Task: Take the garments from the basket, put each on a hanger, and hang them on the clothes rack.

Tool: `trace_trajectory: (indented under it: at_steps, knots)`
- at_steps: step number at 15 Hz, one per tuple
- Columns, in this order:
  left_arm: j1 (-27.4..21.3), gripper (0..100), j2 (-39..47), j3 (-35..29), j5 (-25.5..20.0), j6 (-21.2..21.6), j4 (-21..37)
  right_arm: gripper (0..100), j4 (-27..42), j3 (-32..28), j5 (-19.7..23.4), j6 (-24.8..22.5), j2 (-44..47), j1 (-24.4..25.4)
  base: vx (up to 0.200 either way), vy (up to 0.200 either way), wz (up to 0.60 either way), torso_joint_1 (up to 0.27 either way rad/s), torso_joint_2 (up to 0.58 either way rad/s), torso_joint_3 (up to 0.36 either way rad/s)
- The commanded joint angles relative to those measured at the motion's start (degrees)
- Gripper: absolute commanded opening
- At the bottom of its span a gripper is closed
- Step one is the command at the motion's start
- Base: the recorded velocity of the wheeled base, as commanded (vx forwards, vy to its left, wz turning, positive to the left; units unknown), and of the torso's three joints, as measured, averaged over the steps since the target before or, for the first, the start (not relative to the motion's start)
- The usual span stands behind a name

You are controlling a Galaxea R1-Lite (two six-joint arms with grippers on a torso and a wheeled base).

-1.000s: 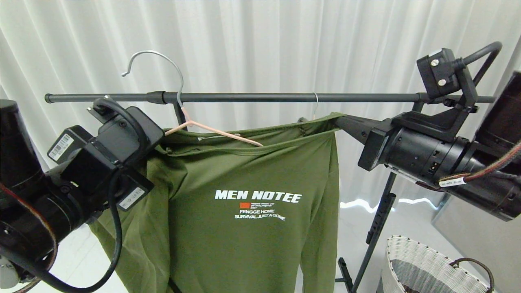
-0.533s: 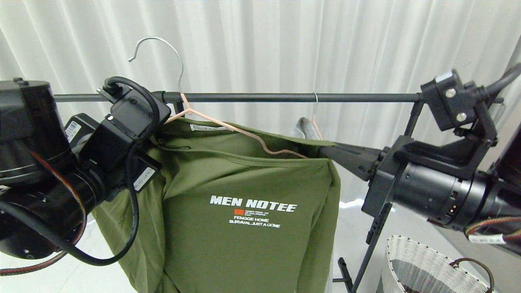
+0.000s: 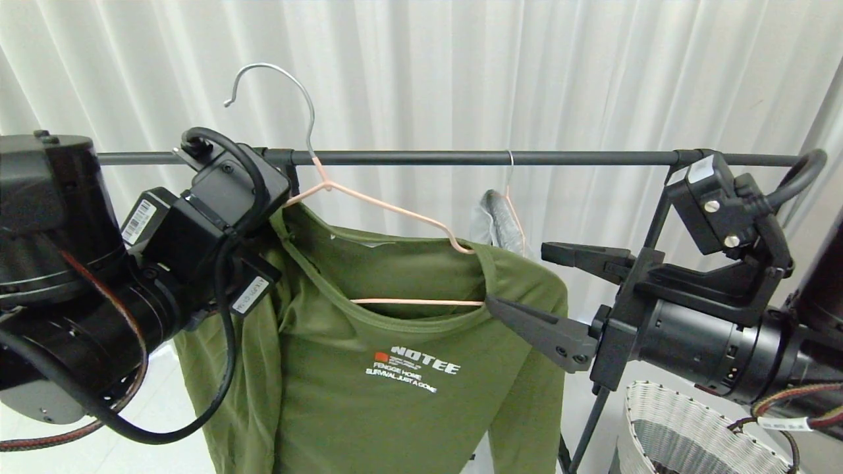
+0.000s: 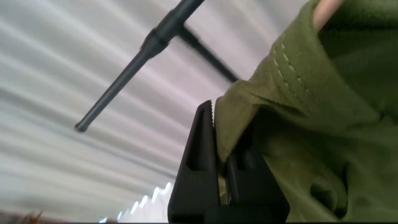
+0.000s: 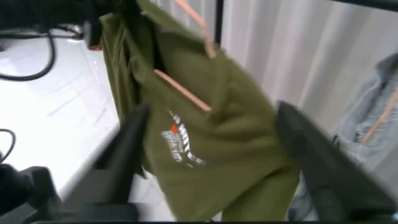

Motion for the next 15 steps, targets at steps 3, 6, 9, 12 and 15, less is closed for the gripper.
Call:
trace_trajectory:
  at_steps: [3,6,9,12,15]
  knots:
    - [-0.04,0,0.15,0.99,-3.38,0.09,-0.04,100,0.13,-0.33,7.16,-3.21,-1.0,-0.19,0.0,0.0,0.0,0.0,0.0,0.0]
    - [-0.39,0,0.23,1.07,-3.64,0.44,-0.04,100,5.05,-3.15,11.11,-6.2,-1.08,-0.19,0.0,0.0,0.0,0.0,0.0,0.0]
    - [-2.94,0,0.23,0.99,-3.64,0.62,-0.04,100,17.09,-11.41,15.07,-10.95,-1.7,-1.5,0.0,0.0,0.0,0.0,0.0,0.0]
    - [-3.38,0,0.15,0.9,-3.64,0.62,-0.04,100,26.32,-16.77,18.06,-16.04,-1.96,-3.0,0.0,0.0,0.0,0.0,0.0,0.0]
    - [-5.23,0,0.85,-0.42,-3.64,0.62,-0.04,100,32.47,-22.66,19.81,-17.54,-0.91,-3.61,0.0,0.0,0.0,0.0,0.0,0.0]
